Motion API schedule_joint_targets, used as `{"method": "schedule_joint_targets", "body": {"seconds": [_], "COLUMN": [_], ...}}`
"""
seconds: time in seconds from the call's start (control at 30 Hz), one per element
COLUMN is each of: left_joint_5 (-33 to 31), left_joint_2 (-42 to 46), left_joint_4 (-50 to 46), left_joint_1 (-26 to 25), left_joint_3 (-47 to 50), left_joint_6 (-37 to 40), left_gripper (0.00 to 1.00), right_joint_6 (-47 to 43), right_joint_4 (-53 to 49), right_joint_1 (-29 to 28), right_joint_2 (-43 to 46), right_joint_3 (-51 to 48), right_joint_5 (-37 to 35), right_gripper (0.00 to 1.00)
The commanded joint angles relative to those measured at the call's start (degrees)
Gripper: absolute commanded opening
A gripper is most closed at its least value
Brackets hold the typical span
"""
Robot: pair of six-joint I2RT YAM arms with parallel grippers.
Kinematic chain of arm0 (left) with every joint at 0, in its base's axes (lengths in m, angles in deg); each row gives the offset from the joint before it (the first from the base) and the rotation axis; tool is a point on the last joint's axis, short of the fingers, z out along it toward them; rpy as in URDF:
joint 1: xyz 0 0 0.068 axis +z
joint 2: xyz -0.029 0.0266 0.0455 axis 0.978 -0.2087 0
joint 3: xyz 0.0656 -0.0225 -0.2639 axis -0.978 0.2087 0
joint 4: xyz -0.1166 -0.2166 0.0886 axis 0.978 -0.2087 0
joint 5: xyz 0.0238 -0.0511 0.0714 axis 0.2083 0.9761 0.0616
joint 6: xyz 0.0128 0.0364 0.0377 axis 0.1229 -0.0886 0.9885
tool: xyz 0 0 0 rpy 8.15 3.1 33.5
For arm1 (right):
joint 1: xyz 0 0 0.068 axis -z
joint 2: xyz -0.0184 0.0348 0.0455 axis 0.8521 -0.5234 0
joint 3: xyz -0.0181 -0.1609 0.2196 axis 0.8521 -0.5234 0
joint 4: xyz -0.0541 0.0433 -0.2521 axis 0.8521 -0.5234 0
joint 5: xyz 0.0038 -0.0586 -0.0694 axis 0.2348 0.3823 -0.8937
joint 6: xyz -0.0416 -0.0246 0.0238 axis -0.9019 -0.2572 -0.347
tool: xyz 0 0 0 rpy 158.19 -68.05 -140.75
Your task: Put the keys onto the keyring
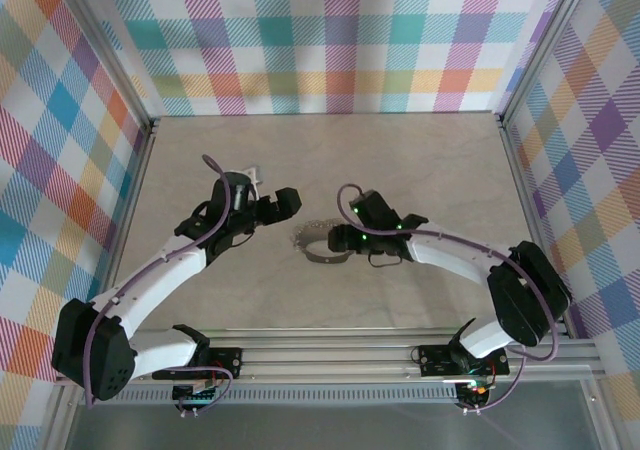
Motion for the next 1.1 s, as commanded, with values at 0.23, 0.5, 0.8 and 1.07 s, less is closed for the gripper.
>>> {"method": "schedule_joint_targets", "body": {"seconds": [0.23, 0.5, 0.8, 1.07], "left_joint_5": [-1.5, -3.6, -3.7, -3.4], "left_joint_2": [1.7, -0.8, -4.1, -5.8], "left_joint_4": [-0.3, 2.0, 2.9, 4.9], "left_joint_1": [-4.6, -6.0, -6.9, -8.0], "left_joint_3": [9.1, 10.5, 8.9, 8.4], "left_joint_6": [-3.7, -4.4, -4.2, -4.5], "left_gripper": [0.98, 0.98, 0.98, 0.98], "right_joint_6": [0.4, -0.6, -1.2, -1.3], "right_joint_4": [4.0, 6.3, 6.5, 7.1], "right_joint_1": [2.4, 2.9, 4.8, 6.2], "right_joint_2": [-0.3, -7.0, -8.0, -2.7], "right_joint_3": [-6.8, -1.0, 1.4, -4.4], "right_joint_5": [-0.1, 4.0, 4.1, 4.3], "right_gripper": [0.71, 0.63, 0.59, 0.56]}}
